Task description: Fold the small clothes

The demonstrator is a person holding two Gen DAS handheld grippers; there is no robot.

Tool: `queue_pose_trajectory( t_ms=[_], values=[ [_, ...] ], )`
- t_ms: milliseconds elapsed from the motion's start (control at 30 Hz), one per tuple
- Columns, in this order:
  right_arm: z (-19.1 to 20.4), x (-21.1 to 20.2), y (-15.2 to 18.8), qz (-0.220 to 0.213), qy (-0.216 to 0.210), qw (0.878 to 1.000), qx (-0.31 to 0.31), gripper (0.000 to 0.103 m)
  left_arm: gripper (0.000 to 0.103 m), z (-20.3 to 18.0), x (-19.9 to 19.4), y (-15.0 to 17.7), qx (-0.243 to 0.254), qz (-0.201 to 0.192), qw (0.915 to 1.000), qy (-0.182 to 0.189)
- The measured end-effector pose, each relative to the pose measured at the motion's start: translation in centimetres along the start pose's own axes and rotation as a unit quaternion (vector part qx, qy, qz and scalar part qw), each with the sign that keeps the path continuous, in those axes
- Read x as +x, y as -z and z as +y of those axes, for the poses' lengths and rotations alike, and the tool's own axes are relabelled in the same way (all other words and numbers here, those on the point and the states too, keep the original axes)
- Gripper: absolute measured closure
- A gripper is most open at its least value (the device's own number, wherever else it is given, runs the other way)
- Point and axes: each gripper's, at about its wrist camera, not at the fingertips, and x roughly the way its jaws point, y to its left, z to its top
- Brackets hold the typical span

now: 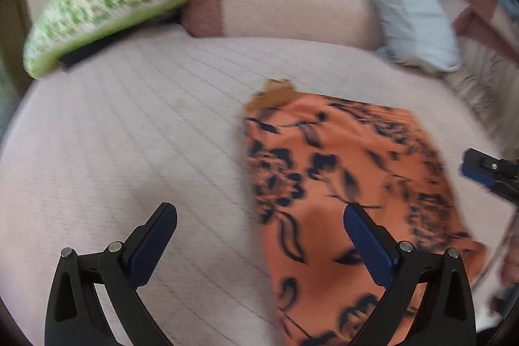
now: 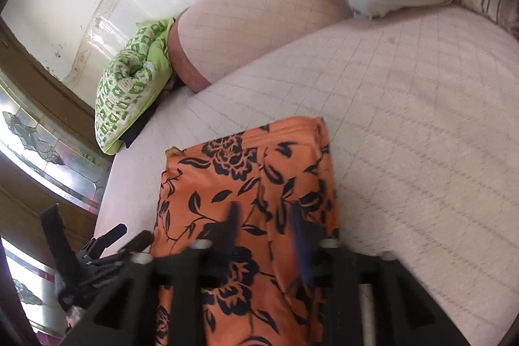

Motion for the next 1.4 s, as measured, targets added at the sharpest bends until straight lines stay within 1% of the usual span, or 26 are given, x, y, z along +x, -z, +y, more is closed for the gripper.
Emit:
queue_pose_trajectory(
  t_ms=[33,67,167,233,300,367,400,467,533,600,700,800,967,1400],
  values=[
    [-0.5,-0.5,0.1,-0.008,-0.005,1.000,0.008,0.027,0.001,0.3,0.0,0.0,-0.007,0.010,0.9997,0.022],
    [-0.9,-0.8,0.1,-0.007,-0.009,1.000,0.012,0.027,0.001,0.5,0.1,0.1,-0.014,0.020,0.9990,0.036],
    [-2.3,-0.8,0.1,0.010,-0.028,0.999,0.033,0.027,0.001,1.6,1.0,0.4,-0.042,0.057,0.9939,0.085],
    [-3.1,-0.1,0.3,0.035,-0.043,0.997,0.050,0.027,0.001,1.8,1.1,0.7,-0.058,0.066,0.9908,0.103],
    [-3.6,0.6,0.5,0.053,-0.043,0.996,0.054,0.027,0.001,1.8,1.0,0.9,-0.066,0.069,0.9895,0.109],
    [-4.1,1.0,0.6,0.067,-0.048,0.995,0.056,0.027,0.001,2.0,1.1,0.8,-0.067,0.064,0.9918,0.088],
    [-4.3,1.3,0.8,0.075,-0.052,0.994,0.058,0.027,0.001,1.8,1.2,0.9,-0.063,0.061,0.9936,0.071],
    [-4.6,1.9,1.1,0.092,-0.059,0.992,0.061,0.027,0.001,1.7,1.4,1.0,-0.052,0.063,0.9952,0.054],
    [-4.6,2.6,1.4,0.104,-0.055,0.991,0.060,0.027,0.001,1.1,1.8,1.2,-0.044,0.067,0.9958,0.044],
    [-4.7,3.3,1.7,0.116,-0.051,0.990,0.060,0.027,0.001,0.6,1.9,1.3,-0.036,0.069,0.9960,0.044],
    [-4.9,4.1,2.1,0.129,-0.053,0.988,0.062,0.027,0.001,-0.6,1.5,1.5,-0.010,0.060,0.9976,0.033],
    [-4.9,4.4,2.1,0.127,-0.060,0.988,0.062,0.027,0.001,-1.4,1.3,1.7,0.009,0.051,0.9984,0.020],
    [-5.2,4.8,2.2,0.125,-0.077,0.986,0.073,0.027,0.001,-2.1,1.1,1.8,0.022,0.047,0.9986,0.011],
    [-5.6,5.7,2.1,0.118,-0.116,0.984,0.072,0.027,0.001,-2.8,1.9,1.4,0.023,0.054,0.9981,0.020]
  ],
)
